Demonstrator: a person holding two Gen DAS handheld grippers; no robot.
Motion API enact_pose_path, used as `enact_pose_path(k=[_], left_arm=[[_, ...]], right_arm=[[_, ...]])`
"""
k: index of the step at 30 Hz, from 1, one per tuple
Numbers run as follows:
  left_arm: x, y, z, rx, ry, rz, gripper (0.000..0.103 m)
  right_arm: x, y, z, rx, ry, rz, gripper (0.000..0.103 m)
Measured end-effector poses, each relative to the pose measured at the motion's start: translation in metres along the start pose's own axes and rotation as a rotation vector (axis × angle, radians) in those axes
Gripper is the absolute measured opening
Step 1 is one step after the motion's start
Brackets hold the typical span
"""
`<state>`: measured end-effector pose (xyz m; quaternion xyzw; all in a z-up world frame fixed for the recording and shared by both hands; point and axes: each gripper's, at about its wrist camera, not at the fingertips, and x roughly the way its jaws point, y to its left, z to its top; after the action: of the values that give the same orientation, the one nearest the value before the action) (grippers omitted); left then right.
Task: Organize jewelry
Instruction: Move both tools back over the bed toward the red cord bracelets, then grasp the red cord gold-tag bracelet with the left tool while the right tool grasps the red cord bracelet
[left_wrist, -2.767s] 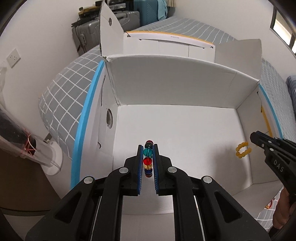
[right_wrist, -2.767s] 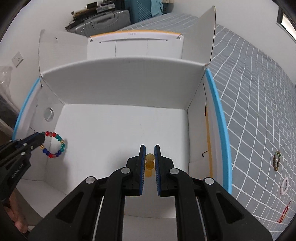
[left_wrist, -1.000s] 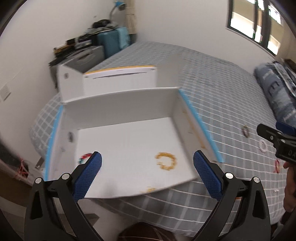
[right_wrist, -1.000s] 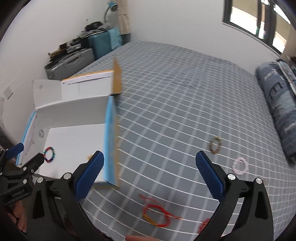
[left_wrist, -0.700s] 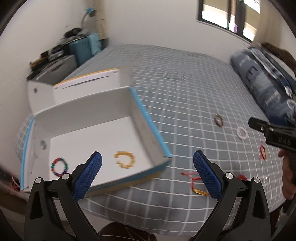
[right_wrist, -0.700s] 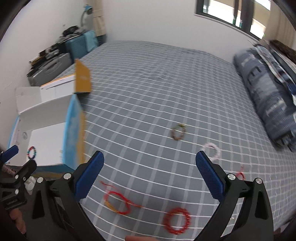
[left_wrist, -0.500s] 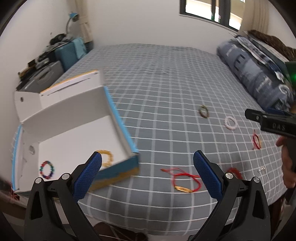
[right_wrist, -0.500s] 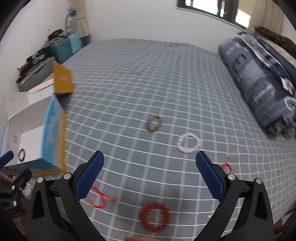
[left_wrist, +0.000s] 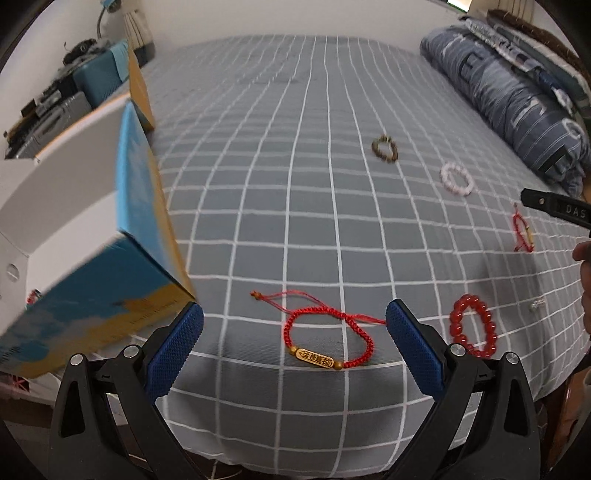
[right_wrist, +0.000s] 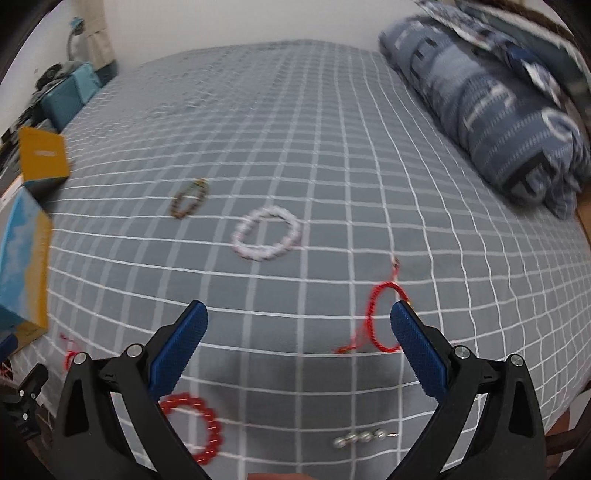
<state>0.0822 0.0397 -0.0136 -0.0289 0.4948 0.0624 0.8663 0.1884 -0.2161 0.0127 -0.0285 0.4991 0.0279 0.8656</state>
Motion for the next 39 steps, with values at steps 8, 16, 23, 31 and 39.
enact_pose_path(k=[8,16,23,31,39], left_arm=[[0.041,-0.006,-0.011,0.008,0.08,-0.008,0.097],[0.062,-0.014,-0.016,0.031,0.121,-0.019,0.097],[0.067,-0.015,-0.018,0.038,0.139,-0.024,0.095],[0.065,-0.018,-0.02,0.053,0.144,-0.043,0.08],[0.059,-0.018,-0.021,0.053,0.153,-0.067,0.056]], right_arm=[[0.048,-0.034,-0.001,0.052,0.075,0.001,0.095],[0.078,-0.045,0.001,0.083,0.141,0.002,0.095],[0.092,-0.052,-0.001,0.107,0.171,0.0,0.095],[0.097,-0.061,-0.002,0.139,0.186,-0.008,0.082],[0.091,-0.07,-0.005,0.159,0.196,-0.005,0.051]])
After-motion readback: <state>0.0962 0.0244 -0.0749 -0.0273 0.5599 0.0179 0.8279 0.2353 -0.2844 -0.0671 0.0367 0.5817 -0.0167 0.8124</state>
